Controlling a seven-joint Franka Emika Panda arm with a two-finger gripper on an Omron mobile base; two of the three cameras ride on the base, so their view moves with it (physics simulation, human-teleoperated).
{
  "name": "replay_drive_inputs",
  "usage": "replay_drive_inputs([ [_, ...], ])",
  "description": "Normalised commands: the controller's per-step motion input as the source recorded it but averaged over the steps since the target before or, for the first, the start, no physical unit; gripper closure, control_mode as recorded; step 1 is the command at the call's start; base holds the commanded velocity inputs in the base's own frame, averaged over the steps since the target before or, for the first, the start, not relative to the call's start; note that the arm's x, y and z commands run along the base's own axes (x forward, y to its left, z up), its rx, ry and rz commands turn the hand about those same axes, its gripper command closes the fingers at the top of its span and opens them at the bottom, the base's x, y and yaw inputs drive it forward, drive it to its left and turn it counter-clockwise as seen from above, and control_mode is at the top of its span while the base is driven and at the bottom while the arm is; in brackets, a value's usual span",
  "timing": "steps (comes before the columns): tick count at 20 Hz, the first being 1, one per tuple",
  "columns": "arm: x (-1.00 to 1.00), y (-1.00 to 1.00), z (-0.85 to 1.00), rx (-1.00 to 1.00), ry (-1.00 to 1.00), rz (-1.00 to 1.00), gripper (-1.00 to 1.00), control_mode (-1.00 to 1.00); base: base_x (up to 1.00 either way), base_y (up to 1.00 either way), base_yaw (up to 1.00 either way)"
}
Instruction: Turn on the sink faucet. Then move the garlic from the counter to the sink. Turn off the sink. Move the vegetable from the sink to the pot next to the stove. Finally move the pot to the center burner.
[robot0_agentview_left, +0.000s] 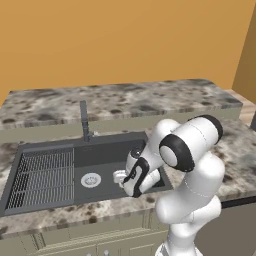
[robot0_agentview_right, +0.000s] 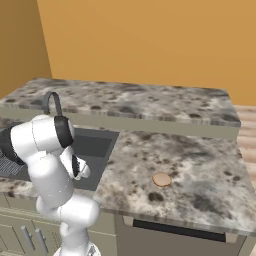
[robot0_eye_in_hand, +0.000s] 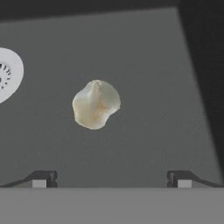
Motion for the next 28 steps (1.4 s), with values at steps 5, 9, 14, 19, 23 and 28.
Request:
replay_drive_inputs([
  [5,0.18,0.11,-0.09,-0.01,0.04,0.0,-1.0,-1.0,0.0,0.0,0.0],
  [9,0.14,0.08,-0.12,-0.01,0.04,0.0,-1.0,-1.0,0.0,0.0,0.0],
  [14,0.11,0.03,-0.16,-0.02,0.05,0.0,-1.0,-1.0,0.0,0.0,0.0],
  [19,0.12,0.01,-0.19,-0.02,0.03,0.0,-1.0,-1.0,0.0,0.0,0.0],
  [23,0.19,0.0,-0.14,-0.01,0.02,0.0,-1.0,-1.0,0.0,0.0,0.0],
  [28,0.24,0.02,-0.12,0.0,0.02,0.0,-1.0,-1.0,0.0,0.0,0.0],
])
